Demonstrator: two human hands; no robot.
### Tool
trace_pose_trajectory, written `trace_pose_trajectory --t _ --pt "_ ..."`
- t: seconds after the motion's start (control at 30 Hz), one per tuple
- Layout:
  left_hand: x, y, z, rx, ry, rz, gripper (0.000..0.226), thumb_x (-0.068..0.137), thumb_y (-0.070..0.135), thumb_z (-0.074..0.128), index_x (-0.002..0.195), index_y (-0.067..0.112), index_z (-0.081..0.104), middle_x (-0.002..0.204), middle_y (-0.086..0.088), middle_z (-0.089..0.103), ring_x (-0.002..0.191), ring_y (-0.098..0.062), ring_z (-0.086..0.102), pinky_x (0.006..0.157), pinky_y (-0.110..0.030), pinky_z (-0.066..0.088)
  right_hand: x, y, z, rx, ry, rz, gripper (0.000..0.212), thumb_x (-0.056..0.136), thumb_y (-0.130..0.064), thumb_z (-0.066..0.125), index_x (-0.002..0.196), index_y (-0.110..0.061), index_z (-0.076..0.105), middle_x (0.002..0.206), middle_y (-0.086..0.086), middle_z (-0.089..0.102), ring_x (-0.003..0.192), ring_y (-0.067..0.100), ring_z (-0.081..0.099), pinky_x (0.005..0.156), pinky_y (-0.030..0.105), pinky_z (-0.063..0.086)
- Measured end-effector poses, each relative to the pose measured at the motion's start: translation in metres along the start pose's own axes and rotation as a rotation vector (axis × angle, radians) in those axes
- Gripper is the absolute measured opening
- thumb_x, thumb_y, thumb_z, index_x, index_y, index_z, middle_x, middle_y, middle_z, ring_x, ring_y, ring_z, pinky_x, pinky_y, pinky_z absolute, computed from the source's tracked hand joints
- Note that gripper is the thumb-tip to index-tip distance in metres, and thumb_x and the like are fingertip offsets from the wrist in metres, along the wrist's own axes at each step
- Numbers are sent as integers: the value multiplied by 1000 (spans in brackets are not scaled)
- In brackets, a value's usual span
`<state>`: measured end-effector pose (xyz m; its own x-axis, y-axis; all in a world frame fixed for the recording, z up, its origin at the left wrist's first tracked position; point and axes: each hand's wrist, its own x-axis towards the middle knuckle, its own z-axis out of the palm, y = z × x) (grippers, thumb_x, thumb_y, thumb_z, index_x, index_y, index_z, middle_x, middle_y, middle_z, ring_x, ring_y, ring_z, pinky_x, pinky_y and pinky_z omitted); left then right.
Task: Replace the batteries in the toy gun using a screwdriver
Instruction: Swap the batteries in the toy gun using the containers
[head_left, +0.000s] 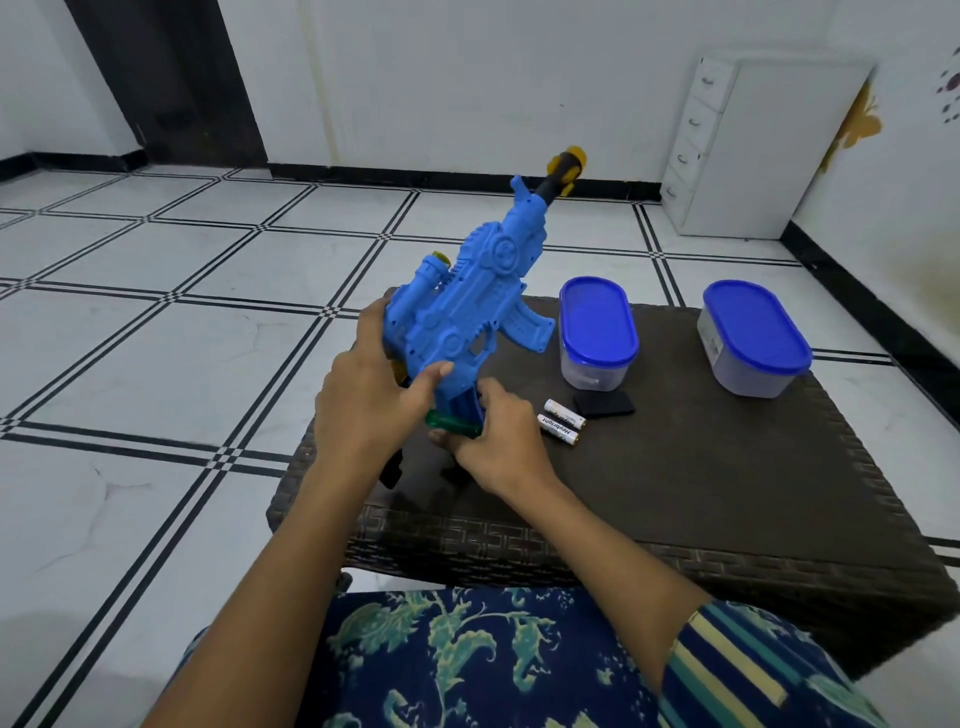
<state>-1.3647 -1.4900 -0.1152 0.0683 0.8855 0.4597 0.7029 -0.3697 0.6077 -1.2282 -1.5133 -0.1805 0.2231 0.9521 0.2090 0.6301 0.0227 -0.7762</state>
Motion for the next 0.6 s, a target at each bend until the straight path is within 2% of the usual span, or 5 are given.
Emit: trace_pose_trajectory --t 0.07,0.23,0.33,0.43,0.6 --pt "0 2 -3 44 28 6 75 78 47 73 139 29 32 85 11 59 72 -19 58 61 -33 44 1 -2 -3 -37 -25 -32 58 64 -49 87 102 -18 54 98 6 61 91 21 58 69 30 45" --pt "1 14 -11 130 96 57 74 82 47 70 142 30 30 82 8 57 76 -30 62 60 -32 39 5 -8 -21 -43 -55 -100 69 60 -51 88 114 -18 61 104 6 62 93 16 54 72 22 38" --pt "0 13 -9 191 37 41 75 83 47 68 142 34 24 88 3 63 83 -33 64 62 -34 41 6 -6 -29 -96 -89 -77 72 57 -54 88 115 -17 64 106 7 62 98 18 56 76 25 45" --pt "-3 14 -4 208 -8 40 73 83 47 66 141 35 22 85 5 60 84 -33 64 61 -34 40 3 -5 -32 -151 -146 -41 72 58 -51 89 115 -14 65 108 9 61 101 21 56 79 26 46" --pt "-4 12 -5 176 4 39 74 82 49 67 139 37 22 98 1 68 85 -32 65 63 -35 42 2 -10 -35 -119 -153 -65 70 59 -48 90 114 -12 67 109 9 65 104 22 57 87 35 52"
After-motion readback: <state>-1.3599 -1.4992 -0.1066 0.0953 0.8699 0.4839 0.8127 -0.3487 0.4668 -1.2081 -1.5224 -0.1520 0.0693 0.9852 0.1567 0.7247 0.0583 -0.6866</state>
